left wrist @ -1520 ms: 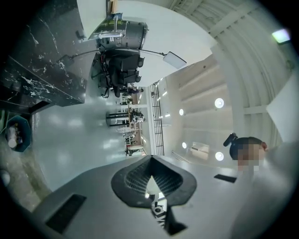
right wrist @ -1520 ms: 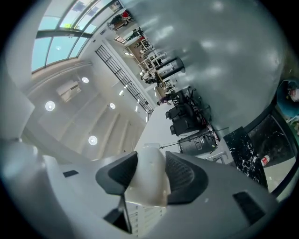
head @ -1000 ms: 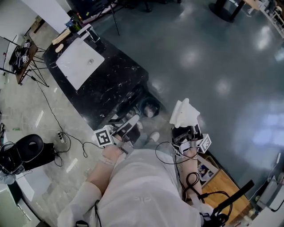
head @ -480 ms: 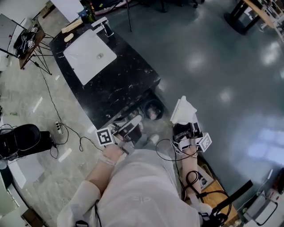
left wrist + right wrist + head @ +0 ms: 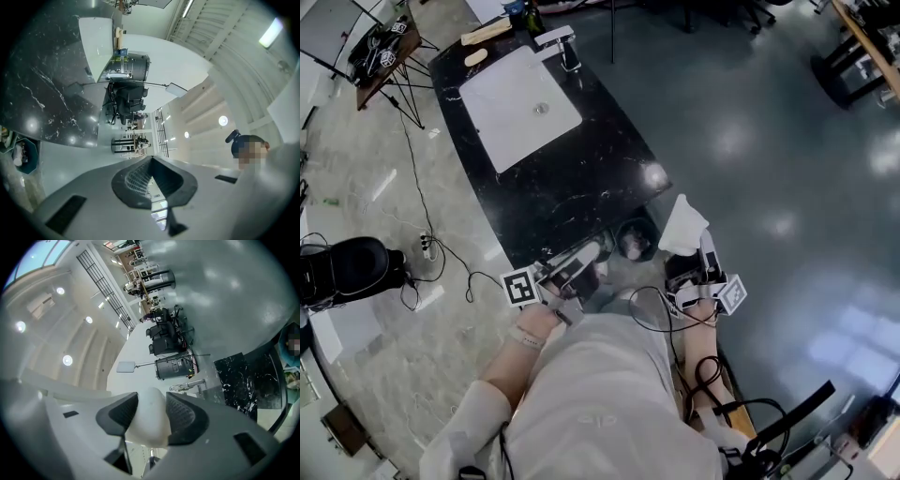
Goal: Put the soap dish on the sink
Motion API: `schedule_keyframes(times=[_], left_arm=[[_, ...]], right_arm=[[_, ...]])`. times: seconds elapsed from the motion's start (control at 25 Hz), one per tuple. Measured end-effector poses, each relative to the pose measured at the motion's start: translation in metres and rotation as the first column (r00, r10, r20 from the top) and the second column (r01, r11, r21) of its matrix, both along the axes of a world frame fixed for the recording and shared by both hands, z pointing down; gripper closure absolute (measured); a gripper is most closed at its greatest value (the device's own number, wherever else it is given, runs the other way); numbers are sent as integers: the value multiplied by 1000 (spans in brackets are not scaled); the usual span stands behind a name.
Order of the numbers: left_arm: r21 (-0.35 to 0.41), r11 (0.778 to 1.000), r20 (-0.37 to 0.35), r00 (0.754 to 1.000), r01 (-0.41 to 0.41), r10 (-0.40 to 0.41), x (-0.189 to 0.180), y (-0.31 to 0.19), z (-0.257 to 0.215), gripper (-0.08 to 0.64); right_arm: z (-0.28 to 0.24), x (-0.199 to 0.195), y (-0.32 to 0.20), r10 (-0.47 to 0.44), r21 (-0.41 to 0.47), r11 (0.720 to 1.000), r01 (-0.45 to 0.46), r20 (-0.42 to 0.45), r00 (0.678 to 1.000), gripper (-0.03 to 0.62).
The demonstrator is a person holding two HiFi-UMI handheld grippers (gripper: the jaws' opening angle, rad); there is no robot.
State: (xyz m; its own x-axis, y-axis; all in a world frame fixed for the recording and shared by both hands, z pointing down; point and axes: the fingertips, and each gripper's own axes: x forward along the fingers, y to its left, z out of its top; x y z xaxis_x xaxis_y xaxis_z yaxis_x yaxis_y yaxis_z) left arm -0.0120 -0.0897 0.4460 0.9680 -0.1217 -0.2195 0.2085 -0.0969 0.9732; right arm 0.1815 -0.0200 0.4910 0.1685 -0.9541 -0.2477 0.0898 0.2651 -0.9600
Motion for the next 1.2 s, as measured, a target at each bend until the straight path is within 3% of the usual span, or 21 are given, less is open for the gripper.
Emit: schedule_keyframes(times=[0.48,0.8,0.92,1.2], left_arm=[[-33,993,25,993,114,-113,-23,-55,36,554],[-65,981,59,982,181,-177,-46,-86,57,554],[-75,976,63,978,205,-201,-54,-95,62,554],[-93,962,69,965,257,-251,-69,-107,68,554]], right_arm=[[57,3,-84,-120,-118,987,112,-66,991,388],[93,-14,-123,-203,-247,955,166,-130,971,388],[105,-22,-135,-250,-326,929,178,-193,949,388],[115,-42,-160,-372,-486,856,177,-341,863,388]])
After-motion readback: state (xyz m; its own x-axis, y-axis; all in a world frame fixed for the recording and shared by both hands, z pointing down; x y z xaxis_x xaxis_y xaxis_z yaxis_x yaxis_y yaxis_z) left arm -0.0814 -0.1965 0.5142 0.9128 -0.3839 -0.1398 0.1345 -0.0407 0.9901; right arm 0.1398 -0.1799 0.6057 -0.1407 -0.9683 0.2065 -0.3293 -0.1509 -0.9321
